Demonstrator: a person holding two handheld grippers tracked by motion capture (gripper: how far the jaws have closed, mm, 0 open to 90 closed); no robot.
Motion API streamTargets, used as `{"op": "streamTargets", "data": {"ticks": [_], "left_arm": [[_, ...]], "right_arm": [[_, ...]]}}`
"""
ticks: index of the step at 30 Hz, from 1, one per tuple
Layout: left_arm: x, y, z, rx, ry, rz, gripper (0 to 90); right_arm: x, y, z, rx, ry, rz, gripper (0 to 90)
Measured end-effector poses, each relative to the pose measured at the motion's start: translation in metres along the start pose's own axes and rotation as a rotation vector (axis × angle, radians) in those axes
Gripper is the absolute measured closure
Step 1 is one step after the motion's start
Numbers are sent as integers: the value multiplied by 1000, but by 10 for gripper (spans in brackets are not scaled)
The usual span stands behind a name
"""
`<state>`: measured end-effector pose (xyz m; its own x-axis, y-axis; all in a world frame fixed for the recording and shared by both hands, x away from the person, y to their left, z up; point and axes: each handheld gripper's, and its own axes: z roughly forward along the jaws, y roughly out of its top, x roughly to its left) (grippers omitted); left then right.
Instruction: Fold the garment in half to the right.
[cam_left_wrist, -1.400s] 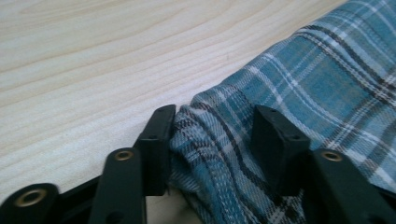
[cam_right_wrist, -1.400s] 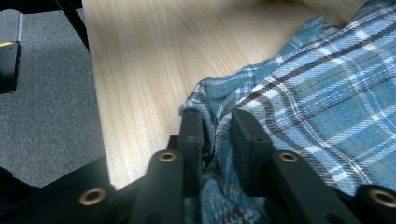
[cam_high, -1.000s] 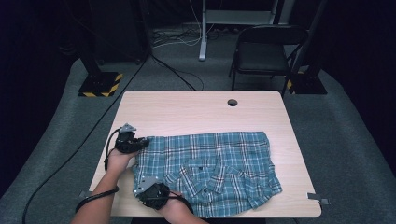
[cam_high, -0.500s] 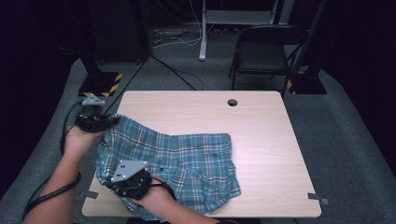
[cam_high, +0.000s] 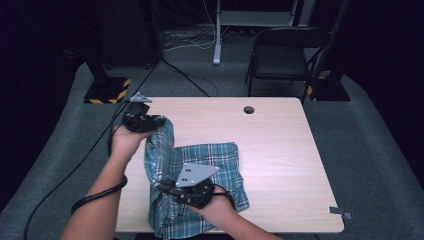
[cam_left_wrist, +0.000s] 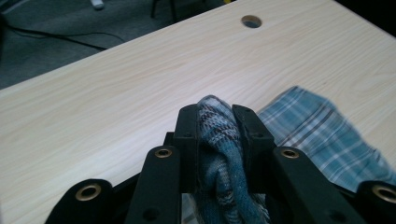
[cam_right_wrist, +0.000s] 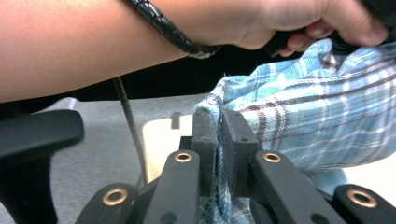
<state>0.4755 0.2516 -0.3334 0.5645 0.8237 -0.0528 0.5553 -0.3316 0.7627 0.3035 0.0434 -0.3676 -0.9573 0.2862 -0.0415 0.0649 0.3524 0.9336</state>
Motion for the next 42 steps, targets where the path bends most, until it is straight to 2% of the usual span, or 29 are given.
{"op": "streamTargets", "data": {"ticks": [2,5,10,13,14,15,16,17,18,19,20,22,23,24,26,30,31,32,35,39,42], "left_arm": [[-12,6,18,13,-14,3,731],[-27,11,35,16,-26,6,730],[-46,19,60,29,-13,11,727],[-58,20,74,22,-35,10,706],[-63,21,77,-4,-44,24,443],[-67,22,79,-37,-76,30,443],[-70,23,78,-75,-106,34,327],[-72,24,75,-111,-122,44,250],[-72,24,71,-138,-136,51,205],[-71,23,68,-152,-150,58,173],[-68,21,65,-160,-164,62,173],[-60,13,65,-120,-155,60,167],[-56,6,67,-92,-142,55,176],[-52,-1,70,-59,-137,50,176],[-46,-17,78,1,-122,50,185],[-40,-50,96,99,-107,80,188],[-39,-58,100,119,-95,91,185],[-38,-64,104,135,-86,94,185],[-39,-79,115,179,-69,109,177],[-43,-91,127,207,-64,145,169],[-48,-97,138,237,-57,182,162]], "right_arm": [[-4,-7,-13,9,-33,3,842],[-11,-19,-34,8,-76,35,841],[-22,-45,-63,20,-163,91,839],[-26,-63,-77,23,-207,135,832],[-27,-72,-87,31,-248,158,673],[-27,-72,-87,31,-248,158,673],[-29,-77,-93,34,-282,183,588],[-31,-81,-103,31,-305,213,551],[-33,-84,-113,12,-339,233,511],[-36,-86,-134,-34,-400,275,468],[-36,-86,-134,-34,-400,275,468],[-37,-82,-145,-91,-428,283,438],[-38,-76,-144,-98,-407,259,420],[-38,-76,-144,-98,-407,259,420],[-41,-74,-131,-56,-365,224,386],[-50,-87,-86,142,-221,185,351],[-56,-101,-65,244,-170,163,332],[-56,-101,-65,244,-170,163,332],[-66,-124,-46,342,-117,164,316],[-72,-150,-36,419,-87,173,300],[-71,-165,-35,431,-80,176,290]]}}
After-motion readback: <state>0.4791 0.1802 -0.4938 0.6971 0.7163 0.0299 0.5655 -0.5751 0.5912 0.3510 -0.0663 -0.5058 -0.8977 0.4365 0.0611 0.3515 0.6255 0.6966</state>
